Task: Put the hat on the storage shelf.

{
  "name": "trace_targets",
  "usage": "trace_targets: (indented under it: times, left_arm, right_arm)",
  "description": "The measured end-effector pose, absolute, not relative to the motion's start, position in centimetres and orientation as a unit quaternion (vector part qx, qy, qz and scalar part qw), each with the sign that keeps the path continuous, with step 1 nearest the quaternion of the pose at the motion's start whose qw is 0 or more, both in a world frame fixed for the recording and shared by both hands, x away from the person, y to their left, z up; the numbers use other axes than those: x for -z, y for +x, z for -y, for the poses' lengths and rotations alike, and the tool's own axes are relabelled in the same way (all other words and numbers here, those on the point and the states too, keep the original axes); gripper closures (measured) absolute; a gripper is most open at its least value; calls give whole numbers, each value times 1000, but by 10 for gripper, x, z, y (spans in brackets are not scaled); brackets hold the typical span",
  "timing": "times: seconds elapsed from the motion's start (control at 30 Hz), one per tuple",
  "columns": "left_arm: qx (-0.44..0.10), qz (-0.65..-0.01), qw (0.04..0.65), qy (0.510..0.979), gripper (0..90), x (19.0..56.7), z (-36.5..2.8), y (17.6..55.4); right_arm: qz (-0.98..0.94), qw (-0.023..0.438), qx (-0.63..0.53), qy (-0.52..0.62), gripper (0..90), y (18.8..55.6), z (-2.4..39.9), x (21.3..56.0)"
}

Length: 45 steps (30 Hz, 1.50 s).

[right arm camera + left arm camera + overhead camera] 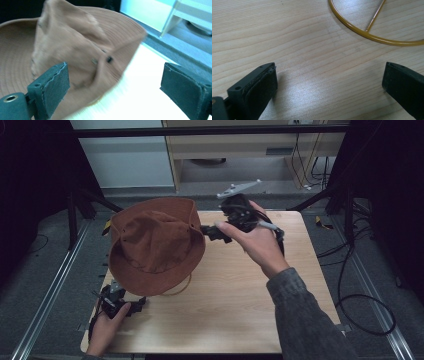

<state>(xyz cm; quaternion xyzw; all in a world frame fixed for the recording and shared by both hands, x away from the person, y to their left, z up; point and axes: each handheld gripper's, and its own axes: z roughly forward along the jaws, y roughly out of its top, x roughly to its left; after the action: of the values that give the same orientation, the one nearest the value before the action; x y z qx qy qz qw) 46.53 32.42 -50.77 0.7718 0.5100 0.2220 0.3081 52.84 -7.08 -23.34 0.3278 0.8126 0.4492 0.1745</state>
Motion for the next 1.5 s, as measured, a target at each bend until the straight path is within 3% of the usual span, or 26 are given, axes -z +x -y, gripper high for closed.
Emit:
trace_targets:
  times: [0.37, 0.57, 1.03, 1.5]
  left_arm:
    - [-221, -515, 315, 766, 0, 508, -323, 465]
    - [-221, -514, 313, 767, 0, 508, -323, 464]
    - [-221, -514, 314, 767, 0, 508, -323, 464]
    - [-221, -514, 314, 767, 0, 508, -323, 464]
  right_arm:
    - [-796, 184, -449, 363, 79, 514, 131, 258]
    - [-795, 195, -426, 386, 153, 505, 160, 292]
    - [-796, 212, -395, 406, 155, 496, 184, 365]
    - [-798, 215, -380, 414, 149, 488, 196, 402]
